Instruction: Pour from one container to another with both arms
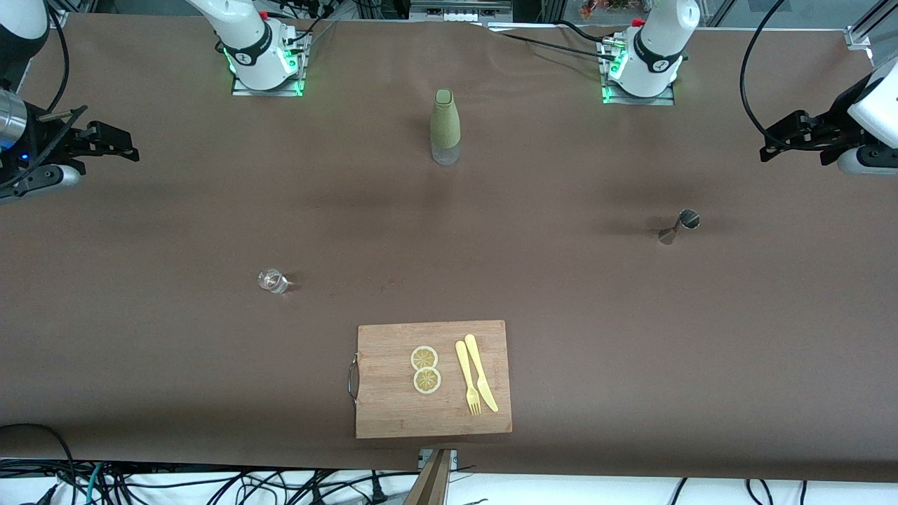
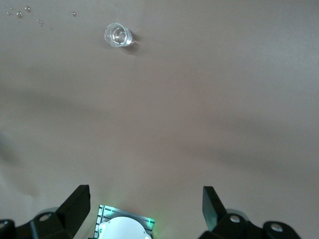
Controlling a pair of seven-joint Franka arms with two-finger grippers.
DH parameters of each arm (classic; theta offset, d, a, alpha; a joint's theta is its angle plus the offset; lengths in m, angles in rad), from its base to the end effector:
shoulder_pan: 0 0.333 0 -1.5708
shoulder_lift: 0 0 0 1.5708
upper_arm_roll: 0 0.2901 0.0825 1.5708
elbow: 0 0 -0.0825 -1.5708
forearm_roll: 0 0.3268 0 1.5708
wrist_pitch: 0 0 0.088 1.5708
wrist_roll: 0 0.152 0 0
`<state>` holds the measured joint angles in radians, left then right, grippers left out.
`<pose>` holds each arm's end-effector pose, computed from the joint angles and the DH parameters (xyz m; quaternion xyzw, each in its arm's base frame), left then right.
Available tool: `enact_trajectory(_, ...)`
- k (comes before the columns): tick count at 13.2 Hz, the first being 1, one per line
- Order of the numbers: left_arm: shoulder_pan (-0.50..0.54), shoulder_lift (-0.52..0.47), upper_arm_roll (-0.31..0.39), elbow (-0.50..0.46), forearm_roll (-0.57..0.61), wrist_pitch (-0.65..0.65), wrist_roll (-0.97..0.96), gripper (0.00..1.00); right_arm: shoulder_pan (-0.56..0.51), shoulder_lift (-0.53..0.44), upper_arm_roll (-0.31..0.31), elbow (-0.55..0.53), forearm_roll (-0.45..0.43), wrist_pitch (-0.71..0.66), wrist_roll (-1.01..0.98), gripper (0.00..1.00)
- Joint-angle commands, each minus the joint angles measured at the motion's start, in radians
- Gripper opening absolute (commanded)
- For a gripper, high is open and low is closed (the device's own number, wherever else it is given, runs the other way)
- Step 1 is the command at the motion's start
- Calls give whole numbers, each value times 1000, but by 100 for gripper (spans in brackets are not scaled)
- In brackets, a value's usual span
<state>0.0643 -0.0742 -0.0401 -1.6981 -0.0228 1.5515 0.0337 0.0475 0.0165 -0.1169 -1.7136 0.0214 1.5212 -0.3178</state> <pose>0.4682 0.0073 0.5355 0.9993 -0.0044 -0.0359 0.0110 0.4767 -0.0295 0.4845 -0.9869 -0.1225 0.1004 0.0296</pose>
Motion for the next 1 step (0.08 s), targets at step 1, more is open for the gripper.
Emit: enact_trajectory(1, -8, -7, 5, -2, 15, 15, -21, 100, -14, 7, 19, 25, 0, -13, 13, 100)
